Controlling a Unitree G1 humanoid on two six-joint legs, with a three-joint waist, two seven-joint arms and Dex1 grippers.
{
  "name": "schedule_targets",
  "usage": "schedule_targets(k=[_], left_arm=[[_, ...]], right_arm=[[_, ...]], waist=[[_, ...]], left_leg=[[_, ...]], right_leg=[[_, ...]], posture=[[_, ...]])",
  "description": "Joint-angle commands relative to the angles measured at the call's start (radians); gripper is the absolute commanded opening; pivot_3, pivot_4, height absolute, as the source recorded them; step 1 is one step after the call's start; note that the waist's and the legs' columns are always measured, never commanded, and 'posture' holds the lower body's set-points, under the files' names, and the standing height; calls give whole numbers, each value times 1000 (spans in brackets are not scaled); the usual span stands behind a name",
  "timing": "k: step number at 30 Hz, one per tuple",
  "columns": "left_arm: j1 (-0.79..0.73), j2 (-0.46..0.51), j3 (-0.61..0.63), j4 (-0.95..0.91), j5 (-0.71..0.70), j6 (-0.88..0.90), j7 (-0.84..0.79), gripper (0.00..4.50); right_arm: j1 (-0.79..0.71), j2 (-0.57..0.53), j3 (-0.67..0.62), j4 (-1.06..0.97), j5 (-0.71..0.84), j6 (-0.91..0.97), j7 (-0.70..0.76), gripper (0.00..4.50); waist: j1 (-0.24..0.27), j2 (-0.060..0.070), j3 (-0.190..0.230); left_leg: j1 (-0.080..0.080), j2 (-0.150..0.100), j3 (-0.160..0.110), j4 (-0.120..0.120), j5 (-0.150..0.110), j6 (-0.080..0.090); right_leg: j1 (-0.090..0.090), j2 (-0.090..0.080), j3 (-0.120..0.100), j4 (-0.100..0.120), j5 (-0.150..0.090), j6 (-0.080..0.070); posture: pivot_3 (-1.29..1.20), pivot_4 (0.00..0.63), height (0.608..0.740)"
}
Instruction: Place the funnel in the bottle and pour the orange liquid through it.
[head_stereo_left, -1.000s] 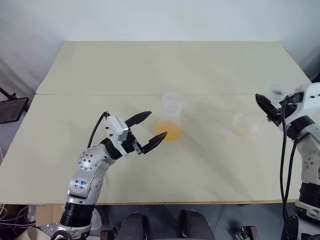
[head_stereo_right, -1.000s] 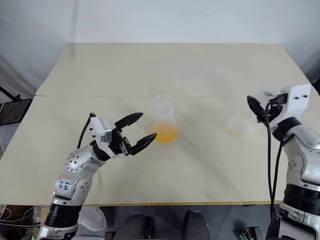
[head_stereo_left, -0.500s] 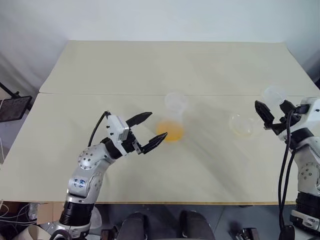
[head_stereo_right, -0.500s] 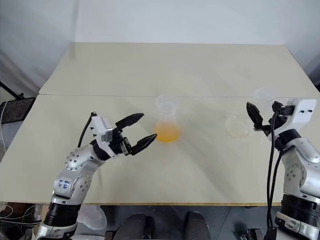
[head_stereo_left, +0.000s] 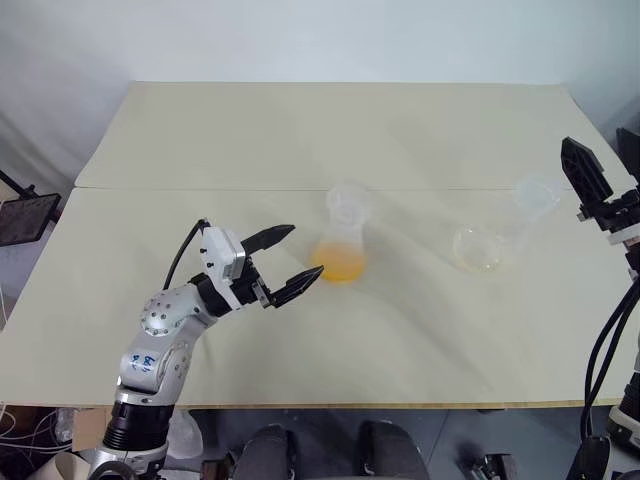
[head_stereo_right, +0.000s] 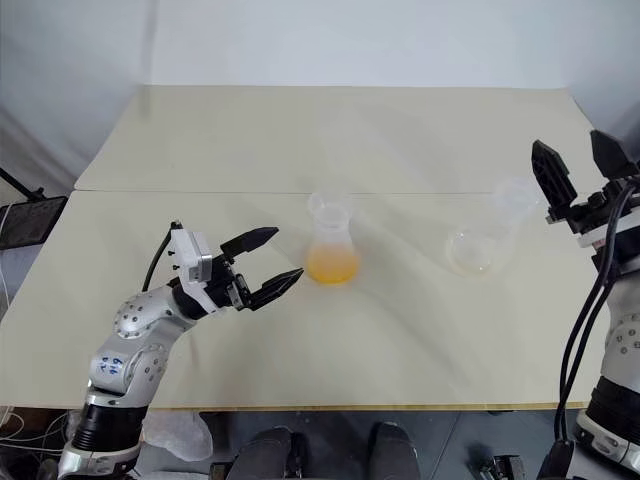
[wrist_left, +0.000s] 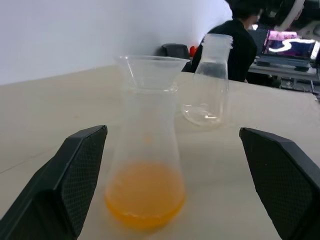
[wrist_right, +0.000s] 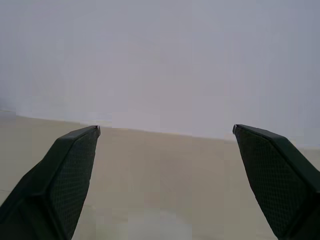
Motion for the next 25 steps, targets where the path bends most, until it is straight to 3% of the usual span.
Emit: schedule_targets(k=[1, 4, 8, 10, 15, 25], left_arm=[[7, 54, 48, -39, -29, 2, -40, 4500], [30, 112, 81, -25, -34, -10, -87, 4500], [51, 163, 129, -3, -54, 0, -121, 4500], [90, 190, 152, -25, -70, 46, -122, 4500], [194, 226, 180, -73, -45, 76, -98, 4500], [290, 203, 224, -147, 32, 10, 14, 4500]], right_arm=[[14, -84, 45, -63, 32, -33, 167, 4467], [106, -129, 116, -95, -3, -105, 348, 4467], [235, -144, 159, -150, 16, -133, 475, 4467], [379, -149, 158, -175, 11, -164, 584, 4467], [554, -102, 129, -66, -65, -311, 661, 4467], [548, -86, 194, 71, -117, -443, 723, 4467]], waist=[[0, 0, 0], [4, 0, 0], [14, -1, 1], [22, -1, 1], [23, -3, 1], [19, -3, 1]], left_leg=[[0, 0, 0, 0, 0, 0], [0, 0, -1, -1, 0, 0], [0, -1, -1, -1, 0, 0], [0, -1, -1, -1, 0, 0], [0, -1, 0, -1, -1, 1], [2, 1, 2, 0, 0, 0]], right_leg=[[0, 0, 0, 0, 0, 0], [0, 0, 0, 0, 0, 0], [1, 0, -1, -2, 0, 0], [1, -1, -1, -2, 0, 0], [2, -1, 0, -3, 0, 0], [2, 0, 2, -3, 0, 0]], posture=[[0, 150, 740], [0, 150, 740], [0, 150, 740], [0, 150, 740], [0, 150, 740], [0, 150, 740]])
